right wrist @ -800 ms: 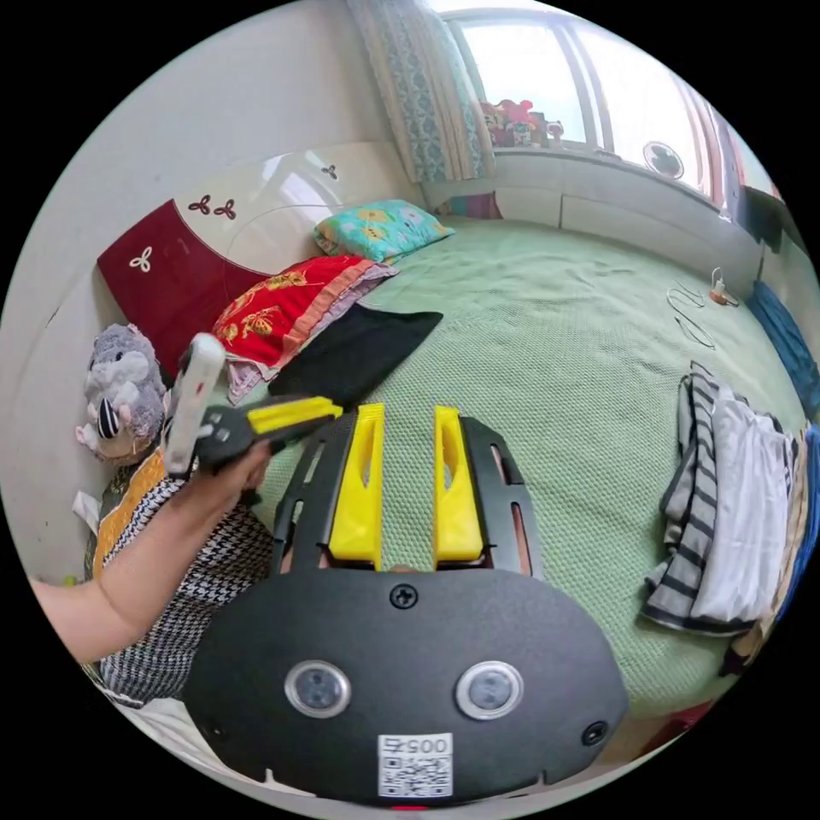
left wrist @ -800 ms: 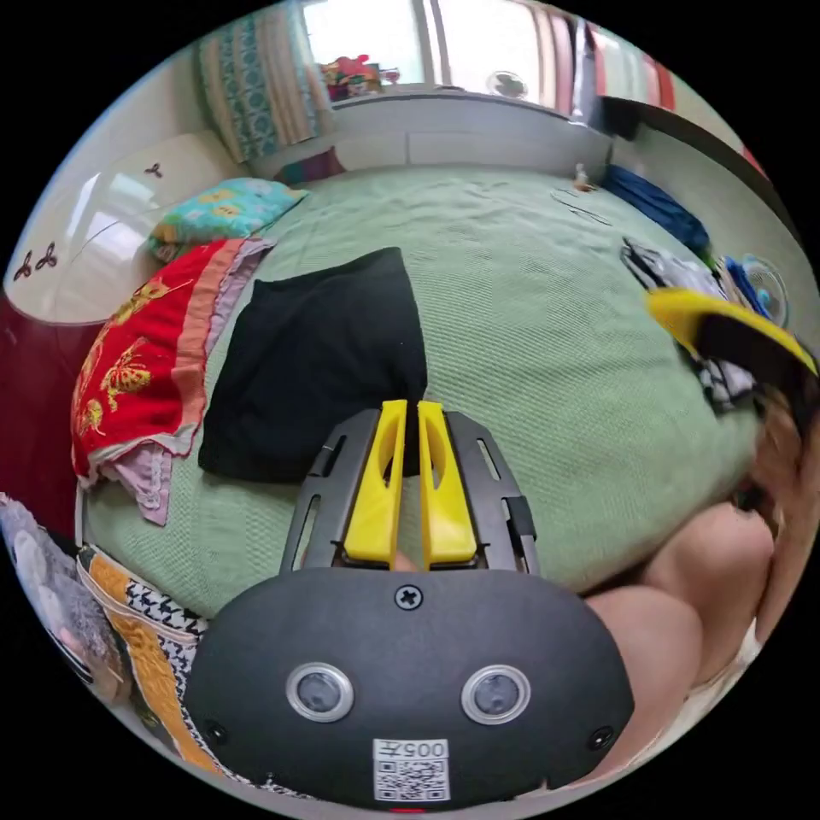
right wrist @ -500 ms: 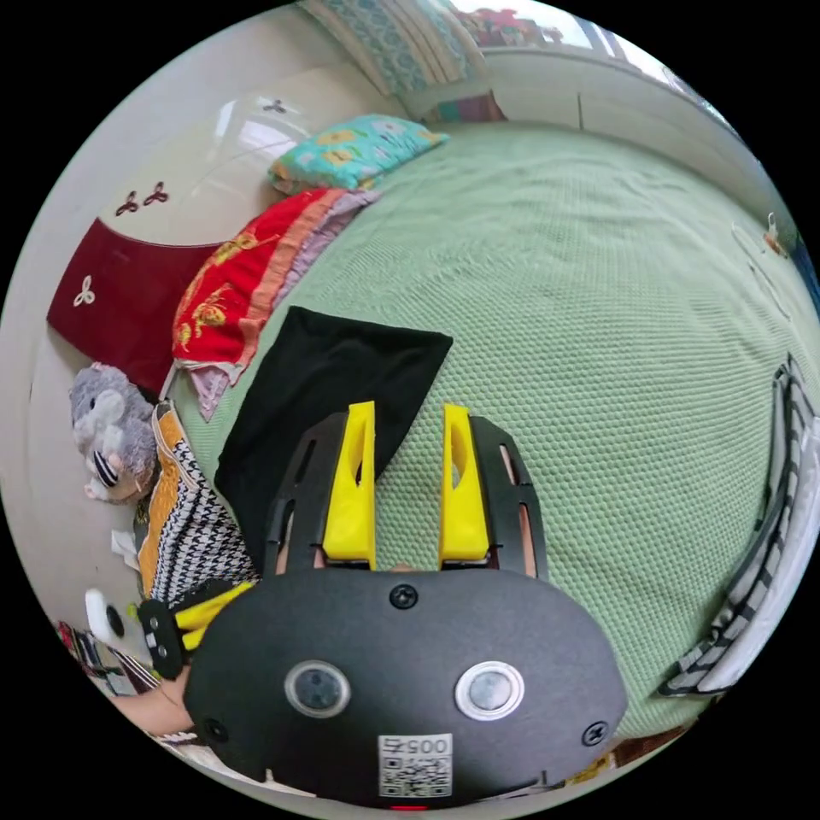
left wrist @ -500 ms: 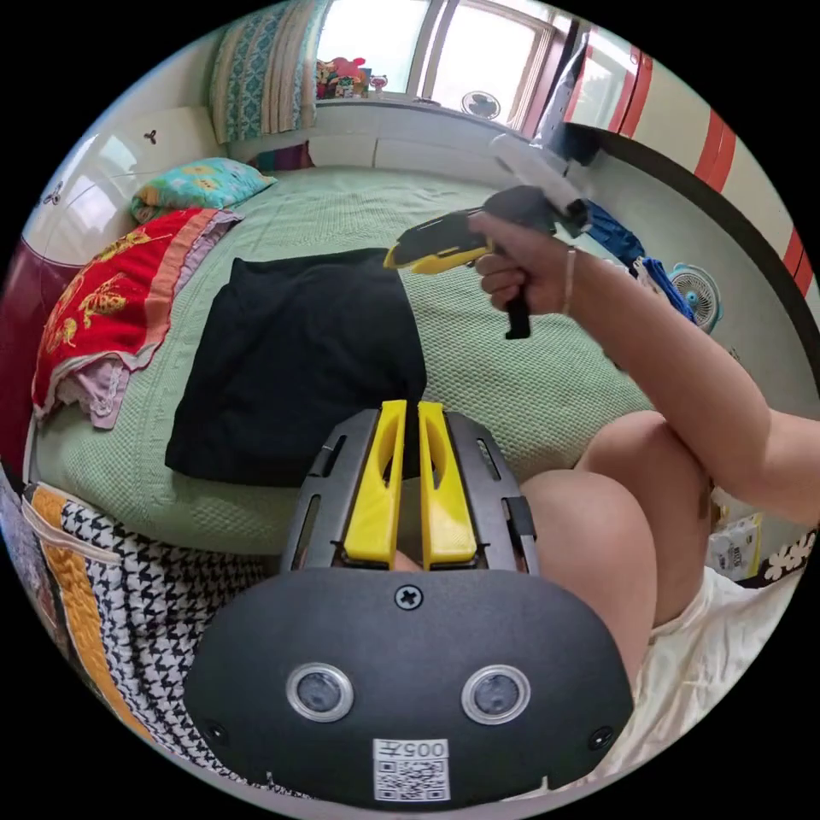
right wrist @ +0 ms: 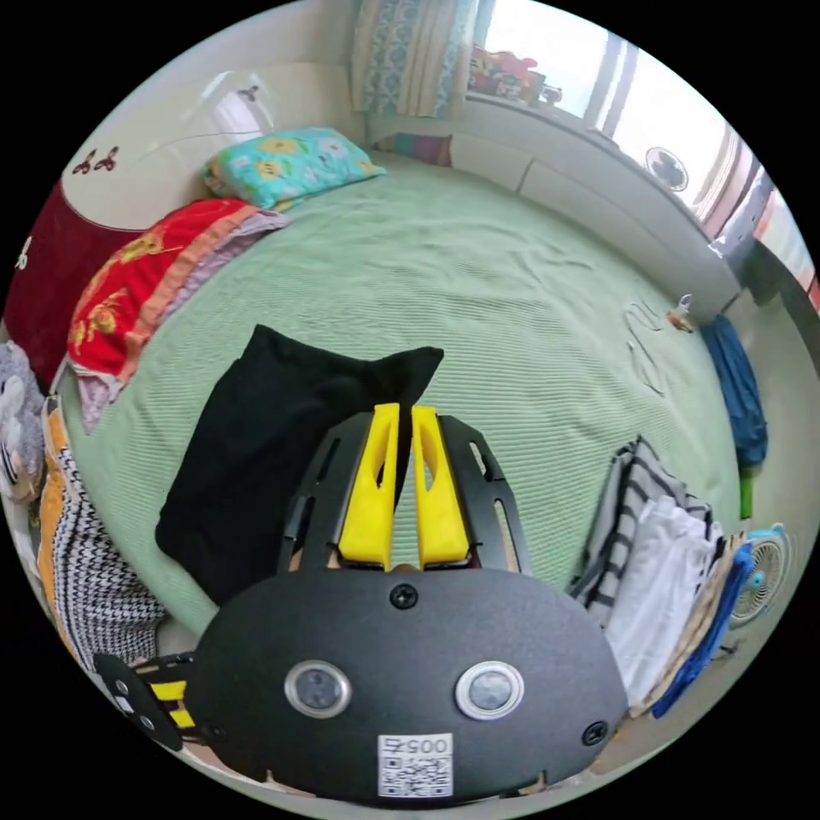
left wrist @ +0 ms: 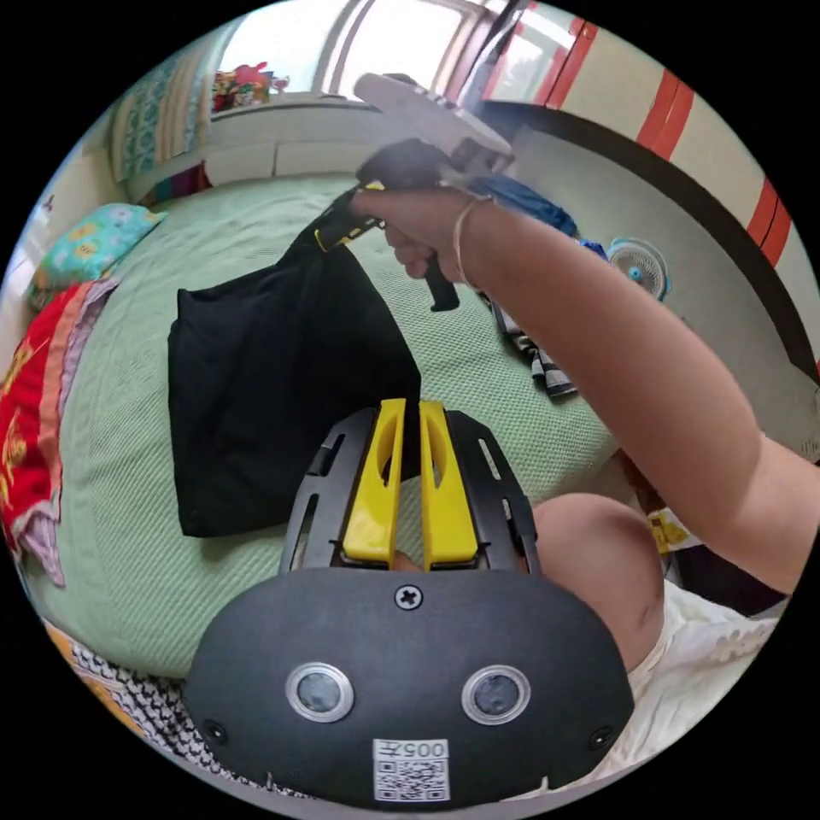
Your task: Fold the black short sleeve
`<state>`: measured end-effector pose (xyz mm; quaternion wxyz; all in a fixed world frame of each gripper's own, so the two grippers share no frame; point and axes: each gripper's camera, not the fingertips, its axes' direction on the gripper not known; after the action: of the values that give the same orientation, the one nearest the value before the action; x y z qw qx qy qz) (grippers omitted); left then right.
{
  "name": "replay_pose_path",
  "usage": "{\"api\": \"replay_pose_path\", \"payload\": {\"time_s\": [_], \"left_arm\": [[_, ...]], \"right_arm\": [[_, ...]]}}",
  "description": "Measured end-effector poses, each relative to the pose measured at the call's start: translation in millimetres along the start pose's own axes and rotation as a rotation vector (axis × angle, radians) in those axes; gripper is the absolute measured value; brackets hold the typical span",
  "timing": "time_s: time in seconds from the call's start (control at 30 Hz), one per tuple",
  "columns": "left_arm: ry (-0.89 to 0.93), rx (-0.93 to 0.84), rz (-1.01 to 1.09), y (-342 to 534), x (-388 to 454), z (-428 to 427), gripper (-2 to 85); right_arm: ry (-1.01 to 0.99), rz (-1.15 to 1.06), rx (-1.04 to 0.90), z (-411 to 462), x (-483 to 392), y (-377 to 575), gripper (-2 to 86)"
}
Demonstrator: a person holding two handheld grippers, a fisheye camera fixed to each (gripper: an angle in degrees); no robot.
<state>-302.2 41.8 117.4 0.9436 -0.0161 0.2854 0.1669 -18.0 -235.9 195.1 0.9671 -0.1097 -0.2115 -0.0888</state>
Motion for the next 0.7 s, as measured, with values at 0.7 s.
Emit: {"api": "replay_pose_path", "payload": {"time_s": [0.7], "left_arm": [[-0.523,0.184,-0.605,76,-89,-134,-0.6]], "right_arm": [[-0.252,0.175,-0.120,-58,-55,119,-1.0]]}}
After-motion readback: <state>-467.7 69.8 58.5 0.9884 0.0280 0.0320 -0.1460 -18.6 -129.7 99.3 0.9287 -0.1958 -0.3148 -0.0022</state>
